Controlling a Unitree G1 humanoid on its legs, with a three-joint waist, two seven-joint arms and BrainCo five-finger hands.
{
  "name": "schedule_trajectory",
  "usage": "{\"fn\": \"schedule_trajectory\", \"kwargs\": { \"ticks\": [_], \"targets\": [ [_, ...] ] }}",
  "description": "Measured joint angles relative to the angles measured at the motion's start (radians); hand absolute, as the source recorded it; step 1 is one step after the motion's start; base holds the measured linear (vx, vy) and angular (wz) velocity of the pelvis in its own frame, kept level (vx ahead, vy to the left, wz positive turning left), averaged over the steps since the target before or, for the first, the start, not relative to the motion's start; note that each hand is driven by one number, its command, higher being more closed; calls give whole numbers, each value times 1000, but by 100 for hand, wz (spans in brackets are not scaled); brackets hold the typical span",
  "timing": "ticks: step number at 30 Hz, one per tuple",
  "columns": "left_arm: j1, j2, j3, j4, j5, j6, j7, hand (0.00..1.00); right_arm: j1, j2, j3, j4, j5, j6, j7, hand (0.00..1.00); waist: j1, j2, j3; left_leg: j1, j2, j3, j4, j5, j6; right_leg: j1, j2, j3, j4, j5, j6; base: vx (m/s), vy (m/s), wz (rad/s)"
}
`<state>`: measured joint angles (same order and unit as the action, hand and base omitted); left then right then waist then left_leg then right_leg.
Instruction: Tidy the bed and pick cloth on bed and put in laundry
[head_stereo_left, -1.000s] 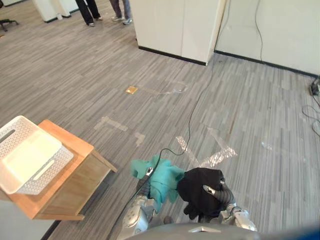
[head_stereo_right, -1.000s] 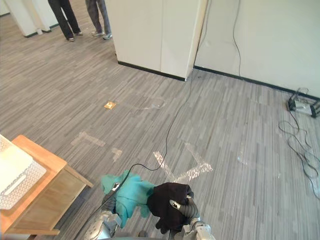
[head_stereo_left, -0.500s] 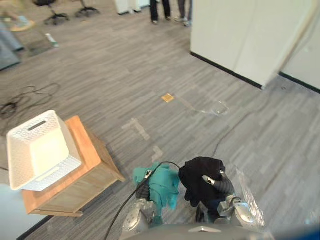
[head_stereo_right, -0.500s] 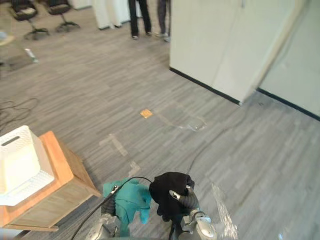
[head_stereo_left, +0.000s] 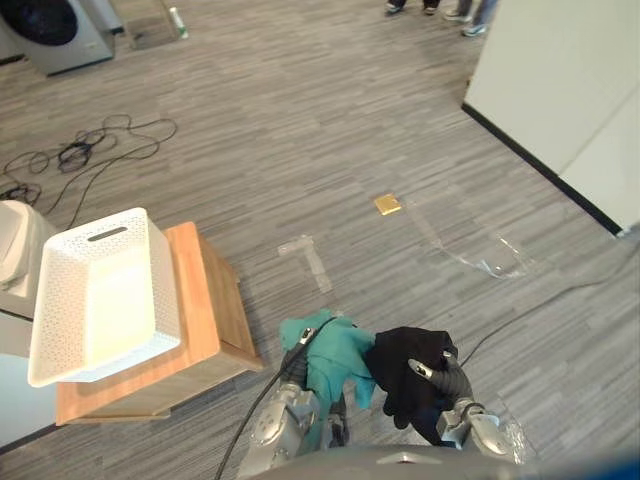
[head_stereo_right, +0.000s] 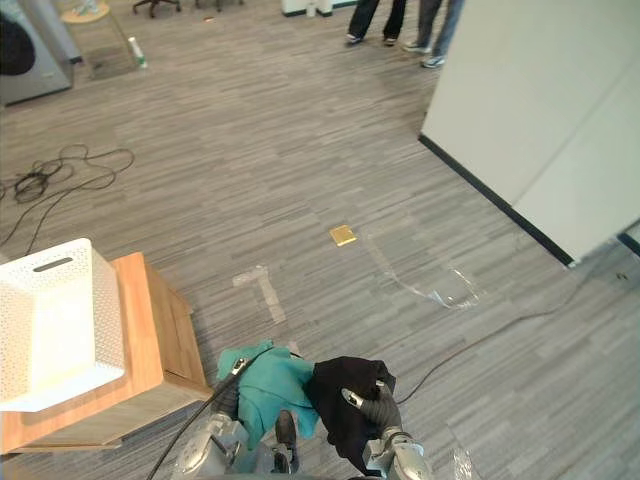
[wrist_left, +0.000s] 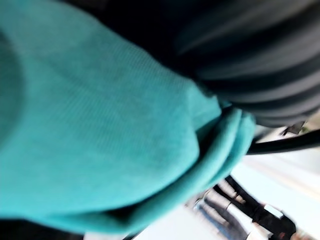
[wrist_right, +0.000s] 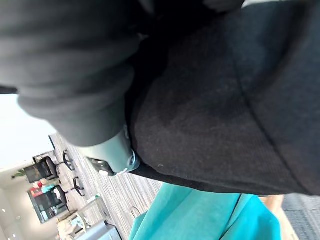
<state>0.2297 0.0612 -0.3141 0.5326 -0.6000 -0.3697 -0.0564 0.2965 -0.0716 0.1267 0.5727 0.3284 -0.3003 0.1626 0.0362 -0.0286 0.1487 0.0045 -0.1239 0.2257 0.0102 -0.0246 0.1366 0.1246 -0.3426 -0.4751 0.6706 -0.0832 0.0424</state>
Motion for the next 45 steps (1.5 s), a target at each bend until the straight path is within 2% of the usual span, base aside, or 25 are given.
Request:
{"fn": "schedule_trajectory", "kwargs": {
  "ticks": [1,2,4,5,8,11,13,15,17,19,20,22,24,27,28,30,31,33,35,37,39,41,43,44,45],
  "targets": [
    [3,6,0,-1,0,-14,15,100,21,7,-1,1,0,-1,1,100,-15,-7,-4,47,-19,-61,-5,-31,19,-64,-30,68,167,128,-17,485,88,117],
    [11,9,2,1,0,-17,22,100,29,13,-1,6,0,-1,1,100,-27,-9,-6,72,-28,-110,-3,-50,23,-113,-12,136,273,82,14,511,42,136],
    [15,27,21,0,-1,-17,24,100,55,13,-1,1,2,-17,-11,100,-50,-1,-5,119,-16,-203,12,-84,33,-235,75,201,377,-56,28,512,-21,133],
    [17,32,23,0,-1,-17,24,100,58,12,-1,-3,3,-27,-16,100,-51,1,-6,130,-12,-227,13,-90,30,-270,97,207,372,-83,33,487,-56,127],
    [20,37,50,1,-1,-17,32,100,61,10,1,-5,65,-57,-6,100,-59,12,6,170,9,-326,58,-99,15,-378,160,207,108,-156,24,474,-110,120],
    [18,37,86,0,-17,-17,33,100,57,4,0,-11,148,-82,22,100,-71,26,18,217,55,-410,81,-145,-62,-401,195,253,-306,-48,33,483,-196,115],
    [33,43,120,-1,-33,-17,32,100,64,23,4,-35,161,-82,50,100,-58,8,21,263,76,-428,114,-214,-142,-391,196,312,-499,115,28,508,-341,83],
    [77,46,141,-6,-59,-18,30,100,81,23,25,-41,159,-82,74,100,-47,-16,6,301,85,-427,171,-290,-155,-389,173,297,-434,163,-8,433,-358,65],
    [101,12,170,-8,-91,-20,29,100,62,2,32,-59,158,-76,78,100,-39,24,8,267,137,-413,319,-304,-179,-370,201,243,-343,75,-39,486,-398,65],
    [126,-10,181,-20,-135,-29,4,100,46,-23,41,-80,157,-77,81,100,-44,50,23,146,171,-365,599,-209,-218,-282,228,188,-388,33,-54,466,-415,75],
    [136,-25,200,-26,-152,-29,-21,100,19,-32,43,-84,157,-77,88,100,-38,62,39,49,231,-309,794,-142,-234,-196,262,152,-467,30,-61,438,-362,66],
    [142,-24,227,-57,-154,-29,-37,100,-18,-28,42,-79,157,-76,97,100,-13,61,53,-49,297,-176,918,-178,-222,-70,278,93,-551,23,-84,441,-373,71],
    [146,-23,236,-82,-154,-28,-51,100,-45,-32,33,-80,157,-76,104,100,10,42,60,-94,304,-67,823,-194,-215,13,264,32,-615,10,-79,261,-267,77],
    [128,-35,229,-136,-154,-21,-70,100,-39,-71,9,-88,144,-75,87,100,-24,53,37,-109,282,236,534,-200,-200,136,252,-165,-702,-11,-37,291,-187,164],
    [103,-38,210,-136,-154,-4,-70,100,-16,-89,2,-102,131,-69,65,100,-38,66,23,-102,277,383,449,-180,-147,154,252,-247,-702,-26,-14,311,-166,200],
    [86,-42,186,-132,-153,14,-70,100,-2,-109,4,-115,119,-57,50,100,-48,84,12,-88,275,525,358,-152,-81,174,264,-312,-697,-42,13,270,-99,148],
    [79,-49,176,-119,-153,24,-69,100,4,-121,4,-129,118,-51,42,100,-43,102,0,-82,261,557,275,-122,-54,176,279,-337,-688,-55,34,267,-64,113],
    [71,-49,174,-92,-154,37,-68,100,-2,-121,7,-129,118,-39,39,100,-32,86,-9,-66,217,542,212,-112,-14,182,259,-338,-674,-67,52,265,8,74],
    [76,-43,173,-78,-153,41,-64,100,-40,-127,34,-150,118,-22,42,100,-19,80,-10,-22,185,498,166,-108,-1,153,188,-308,-458,-105,87,376,94,81],
    [70,-8,163,-81,-152,45,-41,100,-72,-115,82,-173,117,0,32,100,-23,56,1,31,174,385,144,-114,-9,36,81,-187,-41,-139,40,453,47,110],
    [65,18,157,-80,-151,49,-24,100,-66,-82,105,-203,117,0,24,100,-29,43,4,71,170,295,128,-118,-22,-19,80,-86,30,-196,26,342,-129,148],
    [65,31,153,-79,-151,50,-25,100,-49,-70,138,-228,114,-1,15,100,-50,40,3,93,170,177,109,-112,-47,-81,133,59,-35,-229,6,258,-184,182],
    [48,44,122,-76,-150,52,-35,100,-14,-62,156,-240,109,-14,-22,100,-83,36,3,89,155,5,96,-89,-78,-134,211,311,-239,-207,31,184,-267,234],
    [49,57,109,-76,-145,54,-48,100,5,-54,156,-239,110,-21,-38,100,-80,13,0,86,128,-46,90,-81,-92,-137,205,391,-346,-148,43,154,-280,196],
    [50,78,99,-74,-132,53,-56,100,16,-43,156,-239,110,-32,-48,100,-74,-34,1,95,88,-82,79,-77,-102,-155,179,443,-379,-94,54,120,-249,125]
  ]
}}
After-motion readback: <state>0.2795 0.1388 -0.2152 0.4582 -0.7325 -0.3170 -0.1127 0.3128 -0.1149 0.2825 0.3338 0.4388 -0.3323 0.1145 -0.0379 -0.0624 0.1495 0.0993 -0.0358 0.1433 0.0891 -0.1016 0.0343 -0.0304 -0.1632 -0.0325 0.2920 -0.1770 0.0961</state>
